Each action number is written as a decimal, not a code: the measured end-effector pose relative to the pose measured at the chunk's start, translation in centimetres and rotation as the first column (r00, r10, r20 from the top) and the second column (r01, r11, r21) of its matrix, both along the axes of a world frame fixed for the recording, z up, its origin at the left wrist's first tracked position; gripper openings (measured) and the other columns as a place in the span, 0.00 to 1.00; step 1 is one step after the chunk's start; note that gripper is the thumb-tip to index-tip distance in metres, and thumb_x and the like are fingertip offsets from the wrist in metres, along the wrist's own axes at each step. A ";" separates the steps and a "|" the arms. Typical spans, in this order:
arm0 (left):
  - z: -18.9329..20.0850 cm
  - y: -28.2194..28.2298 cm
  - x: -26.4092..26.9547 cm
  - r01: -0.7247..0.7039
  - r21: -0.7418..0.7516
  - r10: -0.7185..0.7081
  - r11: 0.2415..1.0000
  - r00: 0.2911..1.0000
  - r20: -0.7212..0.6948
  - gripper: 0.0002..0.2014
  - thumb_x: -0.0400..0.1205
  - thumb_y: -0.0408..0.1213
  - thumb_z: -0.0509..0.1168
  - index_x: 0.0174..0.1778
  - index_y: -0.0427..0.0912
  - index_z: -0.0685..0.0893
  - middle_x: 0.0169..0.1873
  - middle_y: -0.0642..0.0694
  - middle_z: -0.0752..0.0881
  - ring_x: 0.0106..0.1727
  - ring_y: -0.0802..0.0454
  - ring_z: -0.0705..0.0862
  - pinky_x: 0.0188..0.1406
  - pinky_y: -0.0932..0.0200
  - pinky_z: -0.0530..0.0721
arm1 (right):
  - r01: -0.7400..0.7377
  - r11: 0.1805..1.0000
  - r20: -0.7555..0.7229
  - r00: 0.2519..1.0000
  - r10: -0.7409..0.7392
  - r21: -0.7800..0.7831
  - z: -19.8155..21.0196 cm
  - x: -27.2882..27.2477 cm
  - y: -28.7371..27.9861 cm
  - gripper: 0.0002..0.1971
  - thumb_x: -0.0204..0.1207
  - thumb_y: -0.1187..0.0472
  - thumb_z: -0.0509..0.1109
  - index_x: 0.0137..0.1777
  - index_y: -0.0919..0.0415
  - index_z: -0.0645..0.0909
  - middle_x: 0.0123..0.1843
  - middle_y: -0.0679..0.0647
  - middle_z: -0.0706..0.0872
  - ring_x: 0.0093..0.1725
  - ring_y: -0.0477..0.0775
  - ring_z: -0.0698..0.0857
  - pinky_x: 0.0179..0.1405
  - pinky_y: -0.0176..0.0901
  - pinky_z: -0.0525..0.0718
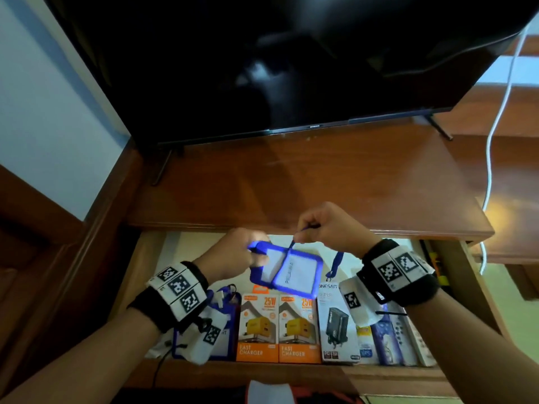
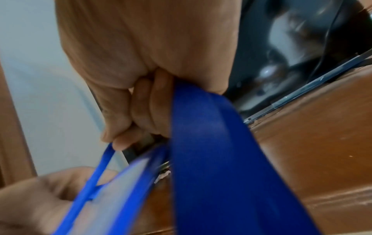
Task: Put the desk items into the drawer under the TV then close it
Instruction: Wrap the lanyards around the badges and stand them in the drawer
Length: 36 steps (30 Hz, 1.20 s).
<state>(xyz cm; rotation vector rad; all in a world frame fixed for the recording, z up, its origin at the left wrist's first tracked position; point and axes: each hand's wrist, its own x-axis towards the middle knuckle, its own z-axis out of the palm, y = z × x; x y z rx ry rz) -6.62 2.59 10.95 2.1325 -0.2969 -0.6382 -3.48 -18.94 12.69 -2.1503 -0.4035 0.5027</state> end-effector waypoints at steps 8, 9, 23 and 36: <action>2.9 -0.6 -0.7 -0.327 -0.501 0.273 0.801 0.945 -0.180 0.05 0.79 0.25 0.64 0.46 0.39 0.81 0.45 0.40 0.88 0.50 0.44 0.87 0.52 0.51 0.85 | 0.368 0.772 -0.415 0.898 -0.149 0.518 -3.7 -2.8 2.6 0.09 0.75 0.67 0.68 0.33 0.66 0.77 0.22 0.51 0.76 0.21 0.48 0.72 0.23 0.37 0.68; 2.8 -0.8 -0.5 -0.406 -0.531 0.356 0.744 0.913 -0.200 0.05 0.80 0.25 0.63 0.46 0.38 0.81 0.46 0.39 0.88 0.50 0.43 0.86 0.53 0.49 0.84 | 0.416 0.788 -0.437 0.875 -0.210 0.454 -3.8 -3.1 3.3 0.12 0.80 0.70 0.62 0.33 0.63 0.74 0.20 0.50 0.72 0.19 0.46 0.68 0.21 0.37 0.64; -3.0 2.8 -0.4 -0.276 0.120 0.249 0.954 0.947 0.203 0.10 0.78 0.31 0.66 0.37 0.52 0.79 0.35 0.53 0.82 0.38 0.56 0.81 0.35 0.61 0.75 | -0.294 0.919 0.049 0.947 0.317 -0.262 -1.1 -2.8 6.3 0.12 0.77 0.69 0.60 0.35 0.63 0.82 0.32 0.50 0.79 0.32 0.46 0.75 0.33 0.33 0.68; -2.3 7.3 -3.9 -0.488 -0.549 0.382 0.679 0.873 -0.304 0.05 0.80 0.30 0.65 0.40 0.42 0.85 0.39 0.46 0.88 0.46 0.48 0.85 0.46 0.57 0.83 | 0.087 0.906 -0.371 0.925 0.080 0.414 -4.1 -2.0 10.5 0.07 0.76 0.74 0.66 0.38 0.66 0.78 0.25 0.48 0.84 0.24 0.38 0.81 0.24 0.28 0.77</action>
